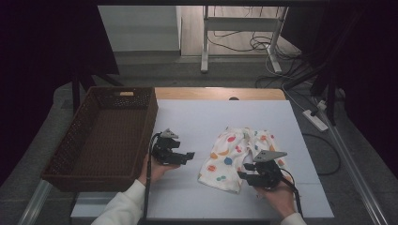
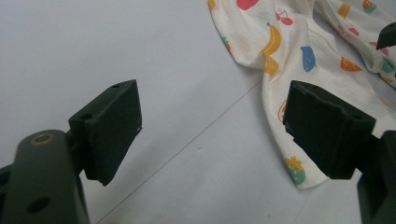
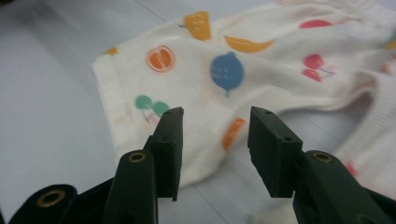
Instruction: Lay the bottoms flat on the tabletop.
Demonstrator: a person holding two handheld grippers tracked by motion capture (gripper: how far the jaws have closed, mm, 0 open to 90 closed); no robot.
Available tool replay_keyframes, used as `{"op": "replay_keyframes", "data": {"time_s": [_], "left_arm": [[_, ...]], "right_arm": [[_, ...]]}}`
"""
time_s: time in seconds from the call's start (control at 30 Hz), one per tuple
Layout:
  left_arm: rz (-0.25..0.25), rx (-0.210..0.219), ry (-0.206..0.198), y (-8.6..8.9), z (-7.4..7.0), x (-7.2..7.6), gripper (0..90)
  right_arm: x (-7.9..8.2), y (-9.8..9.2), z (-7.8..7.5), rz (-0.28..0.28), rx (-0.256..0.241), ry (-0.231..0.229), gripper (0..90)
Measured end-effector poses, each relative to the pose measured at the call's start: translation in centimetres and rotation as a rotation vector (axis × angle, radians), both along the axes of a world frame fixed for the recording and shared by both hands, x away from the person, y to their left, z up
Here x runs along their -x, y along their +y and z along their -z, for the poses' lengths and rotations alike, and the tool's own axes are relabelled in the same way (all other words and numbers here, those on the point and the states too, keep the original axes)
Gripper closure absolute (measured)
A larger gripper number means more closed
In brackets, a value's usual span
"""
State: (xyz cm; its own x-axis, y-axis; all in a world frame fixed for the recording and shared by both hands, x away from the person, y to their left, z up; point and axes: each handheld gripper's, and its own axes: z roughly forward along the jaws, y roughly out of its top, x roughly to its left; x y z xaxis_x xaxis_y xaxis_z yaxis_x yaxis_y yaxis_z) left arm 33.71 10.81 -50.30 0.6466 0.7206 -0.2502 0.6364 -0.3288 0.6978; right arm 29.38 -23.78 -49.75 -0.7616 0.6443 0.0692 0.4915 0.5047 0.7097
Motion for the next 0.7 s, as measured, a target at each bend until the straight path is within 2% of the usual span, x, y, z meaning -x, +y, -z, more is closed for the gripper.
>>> {"op": "replay_keyframes", "data": {"time_s": [0.2, 0.33, 0.53, 0.7], "left_arm": [[0.007, -0.002, 0.006, -0.3, 0.1, 0.0, 18.5], [0.004, -0.001, 0.005, -0.1, 0.1, 0.0, 18.5], [-0.002, 0.002, 0.001, 0.0, 0.0, 0.0, 18.5], [-0.004, 0.000, 0.002, 0.1, 0.0, 0.0, 18.5]], "right_arm": [[0.0, 3.0, 0.0, -0.067, -0.003, -0.005, 54.0], [0.1, 5.0, 0.2, -0.109, -0.021, 0.010, 53.3], [0.2, 8.8, 1.0, -0.190, 0.015, 0.010, 51.2], [0.1, 11.1, 2.0, -0.232, 0.058, 0.014, 50.2]]}}
